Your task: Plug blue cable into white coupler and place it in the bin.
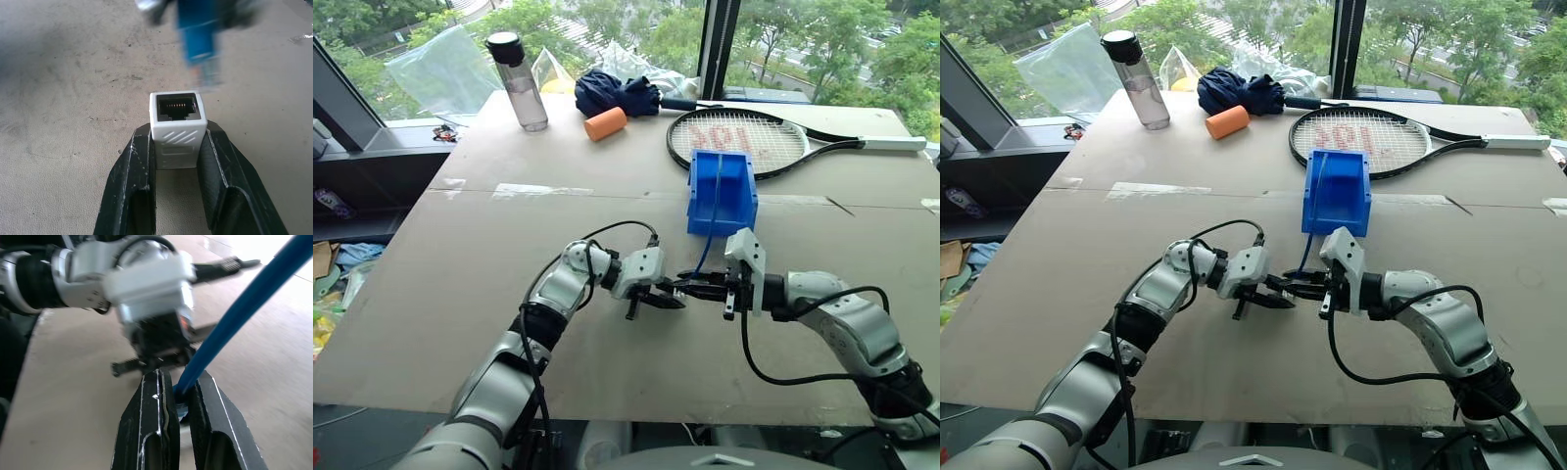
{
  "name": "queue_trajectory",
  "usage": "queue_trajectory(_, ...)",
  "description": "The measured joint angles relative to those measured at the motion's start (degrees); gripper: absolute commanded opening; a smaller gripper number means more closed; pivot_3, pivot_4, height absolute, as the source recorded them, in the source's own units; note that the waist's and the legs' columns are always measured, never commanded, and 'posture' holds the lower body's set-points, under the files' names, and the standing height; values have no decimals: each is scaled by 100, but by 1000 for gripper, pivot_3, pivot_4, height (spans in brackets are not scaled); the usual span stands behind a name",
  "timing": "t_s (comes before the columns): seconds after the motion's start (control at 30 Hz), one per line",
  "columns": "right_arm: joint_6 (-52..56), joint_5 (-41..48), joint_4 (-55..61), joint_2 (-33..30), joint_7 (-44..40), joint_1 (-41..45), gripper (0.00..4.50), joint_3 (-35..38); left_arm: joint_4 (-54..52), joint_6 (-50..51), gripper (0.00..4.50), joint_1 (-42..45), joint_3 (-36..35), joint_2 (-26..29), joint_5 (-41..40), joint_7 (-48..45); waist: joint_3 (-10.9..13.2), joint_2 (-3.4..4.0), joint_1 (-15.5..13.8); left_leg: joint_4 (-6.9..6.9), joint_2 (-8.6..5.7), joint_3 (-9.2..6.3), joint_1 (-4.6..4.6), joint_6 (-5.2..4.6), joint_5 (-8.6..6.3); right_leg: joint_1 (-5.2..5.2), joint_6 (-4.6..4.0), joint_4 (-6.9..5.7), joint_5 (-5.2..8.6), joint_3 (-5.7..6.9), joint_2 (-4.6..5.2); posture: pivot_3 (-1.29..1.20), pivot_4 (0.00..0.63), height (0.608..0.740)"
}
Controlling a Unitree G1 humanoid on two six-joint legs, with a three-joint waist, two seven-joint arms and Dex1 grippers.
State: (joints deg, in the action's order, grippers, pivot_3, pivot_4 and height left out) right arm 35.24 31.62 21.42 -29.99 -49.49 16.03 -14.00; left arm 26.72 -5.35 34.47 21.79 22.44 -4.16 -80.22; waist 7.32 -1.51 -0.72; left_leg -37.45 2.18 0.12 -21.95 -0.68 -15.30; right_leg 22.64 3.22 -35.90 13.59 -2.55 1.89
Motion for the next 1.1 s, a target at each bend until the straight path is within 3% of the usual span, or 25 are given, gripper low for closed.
queue_trajectory(0.53,-453,-742,-464,123,-20,85,0,-151,-373,400,539,-99,9,58,1,67,0,1,1,0,-1,0,0,0,0,0,1,0,0,1,0,0,150,740)
queue_trajectory(1.1,-598,-814,-557,83,-146,63,0,-120,-553,620,539,-156,10,88,4,124,-1,0,3,0,0,-1,1,0,0,-1,1,-1,-1,1,0,0,150,740)
